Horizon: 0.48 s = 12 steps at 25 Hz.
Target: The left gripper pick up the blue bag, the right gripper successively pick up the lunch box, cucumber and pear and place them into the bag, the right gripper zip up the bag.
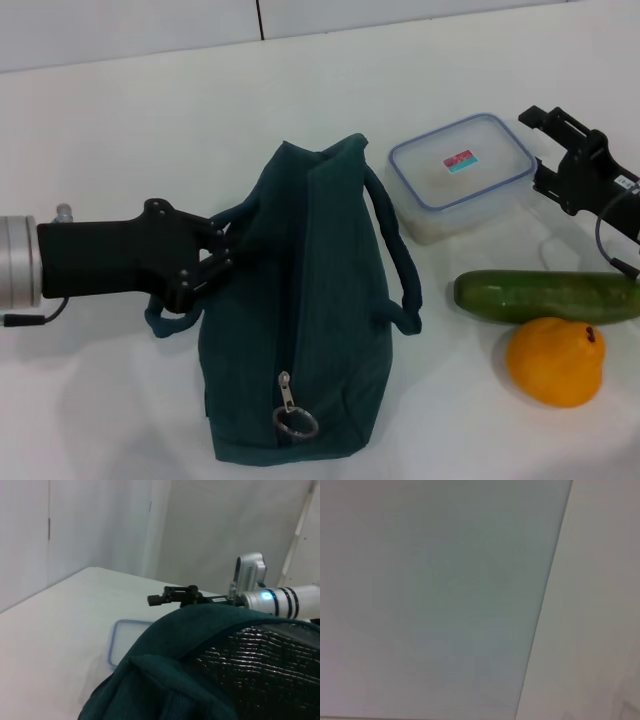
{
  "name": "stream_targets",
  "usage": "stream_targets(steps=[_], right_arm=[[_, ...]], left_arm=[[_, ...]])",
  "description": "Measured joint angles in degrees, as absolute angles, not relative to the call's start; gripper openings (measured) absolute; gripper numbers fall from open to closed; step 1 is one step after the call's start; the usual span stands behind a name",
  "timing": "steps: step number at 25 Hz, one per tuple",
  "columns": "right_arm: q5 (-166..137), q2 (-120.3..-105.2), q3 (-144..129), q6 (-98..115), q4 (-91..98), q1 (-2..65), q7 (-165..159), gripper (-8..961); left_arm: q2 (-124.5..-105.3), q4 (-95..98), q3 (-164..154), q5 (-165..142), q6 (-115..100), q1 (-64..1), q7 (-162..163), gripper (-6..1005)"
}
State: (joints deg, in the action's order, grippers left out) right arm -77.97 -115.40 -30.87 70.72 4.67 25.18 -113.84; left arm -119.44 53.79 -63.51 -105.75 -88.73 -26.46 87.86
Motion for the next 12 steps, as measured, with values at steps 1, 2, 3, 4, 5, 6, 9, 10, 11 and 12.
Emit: stream_targets(steps=[1, 2, 3, 4, 5, 6, 9, 10, 11, 12], right_arm=[[-77.95, -115.39, -30.69, 70.51, 4.67, 25.23, -113.86, 695], [-77.92, -115.39, -30.64, 70.32, 4.68, 25.33, -113.88, 694], [-77.9, -115.39, -30.61, 70.15, 4.69, 25.45, -113.9, 692], [-77.9, -115.39, -30.59, 69.95, 4.73, 25.53, -113.9, 691], [-77.88, -115.39, -30.58, 69.61, 4.85, 25.65, -113.91, 690], [-77.87, -115.38, -30.6, 69.18, 4.92, 25.77, -113.9, 689], [-77.86, -115.31, -30.84, 67.82, 5.04, 26.07, -113.91, 685], [-77.86, -115.3, -30.93, 67.62, 5.04, 26.21, -113.91, 684], [-77.86, -115.3, -30.99, 67.55, 5.05, 26.37, -113.91, 683], [-77.86, -115.31, -30.99, 67.54, 5.05, 26.5, -113.91, 682]], left_arm=[[-119.44, 53.79, -63.61, -105.74, -88.74, -26.46, 87.67, 48], [-119.44, 53.79, -63.63, -105.74, -88.75, -26.45, 87.51, 48], [-119.44, 53.79, -63.64, -105.74, -88.75, -26.46, 87.42, 48], [-119.44, 53.79, -63.64, -105.74, -88.76, -26.46, 87.36, 48], [-119.44, 53.78, -63.64, -105.75, -88.76, -26.45, 87.36, 48], [-119.44, 53.79, -63.64, -105.75, -88.77, -26.45, 87.36, 48], [-119.44, 53.78, -63.63, -105.75, -88.77, -26.45, 87.36, 48], [-119.44, 53.79, -63.63, -105.76, -88.77, -26.45, 87.36, 48], [-119.44, 53.79, -63.63, -105.76, -88.77, -26.45, 87.36, 48], [-119.44, 53.79, -63.63, -105.76, -88.77, -26.45, 87.36, 48]])
